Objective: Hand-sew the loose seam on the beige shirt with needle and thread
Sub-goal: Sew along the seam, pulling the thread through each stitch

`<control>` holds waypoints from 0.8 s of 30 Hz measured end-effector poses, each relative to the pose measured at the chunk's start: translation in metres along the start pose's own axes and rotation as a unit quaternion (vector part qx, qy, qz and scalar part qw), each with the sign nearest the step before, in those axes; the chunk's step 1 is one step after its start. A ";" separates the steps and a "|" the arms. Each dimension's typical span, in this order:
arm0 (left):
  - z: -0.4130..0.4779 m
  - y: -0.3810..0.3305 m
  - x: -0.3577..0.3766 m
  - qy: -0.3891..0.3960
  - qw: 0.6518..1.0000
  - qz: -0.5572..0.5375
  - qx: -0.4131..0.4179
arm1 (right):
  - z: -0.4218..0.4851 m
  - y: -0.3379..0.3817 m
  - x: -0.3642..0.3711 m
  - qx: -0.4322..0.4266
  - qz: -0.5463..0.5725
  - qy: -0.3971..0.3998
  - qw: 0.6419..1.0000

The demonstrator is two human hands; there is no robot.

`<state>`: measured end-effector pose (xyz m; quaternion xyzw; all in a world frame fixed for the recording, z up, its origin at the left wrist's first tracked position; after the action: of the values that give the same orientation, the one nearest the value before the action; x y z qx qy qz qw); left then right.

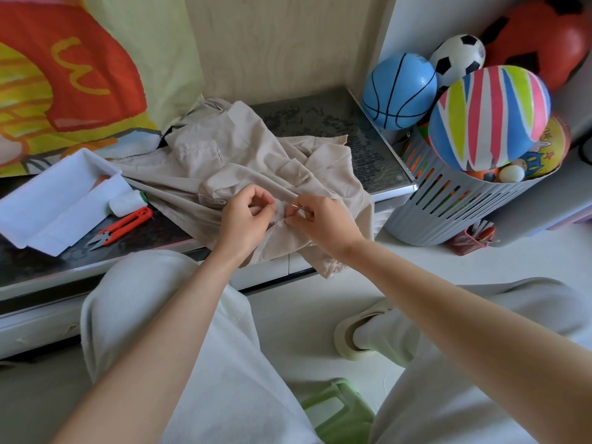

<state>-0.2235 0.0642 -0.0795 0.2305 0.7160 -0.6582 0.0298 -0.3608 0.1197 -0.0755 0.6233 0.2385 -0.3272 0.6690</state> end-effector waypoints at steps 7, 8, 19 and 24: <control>0.001 0.000 0.000 0.013 1.000 -0.010 0.006 | 0.000 -0.007 0.003 -0.001 -0.019 -0.002 1.000; 0.001 0.000 0.000 0.016 1.000 -0.013 0.004 | 0.000 -0.007 0.002 -0.001 -0.017 -0.003 1.000; -0.005 -0.004 0.001 0.032 0.999 -0.037 -0.004 | 0.006 -0.012 0.002 0.040 0.011 -0.024 0.999; -0.003 -0.002 0.000 0.010 0.999 -0.041 0.013 | 0.007 -0.012 0.004 0.039 0.016 -0.022 0.999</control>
<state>-0.2232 0.0664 -0.0770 0.2083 0.7168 -0.6653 -0.0075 -0.3676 0.1122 -0.0865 0.6456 0.2005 -0.3391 0.6543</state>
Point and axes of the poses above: each hand's wrist, its own z-axis towards the middle knuckle, its own x-axis out of the palm, y = z × x, the point moved 3 cm from there along z, towards the middle knuckle, and after that the axes turned 7 degrees about -x, right-handed, at the moved point
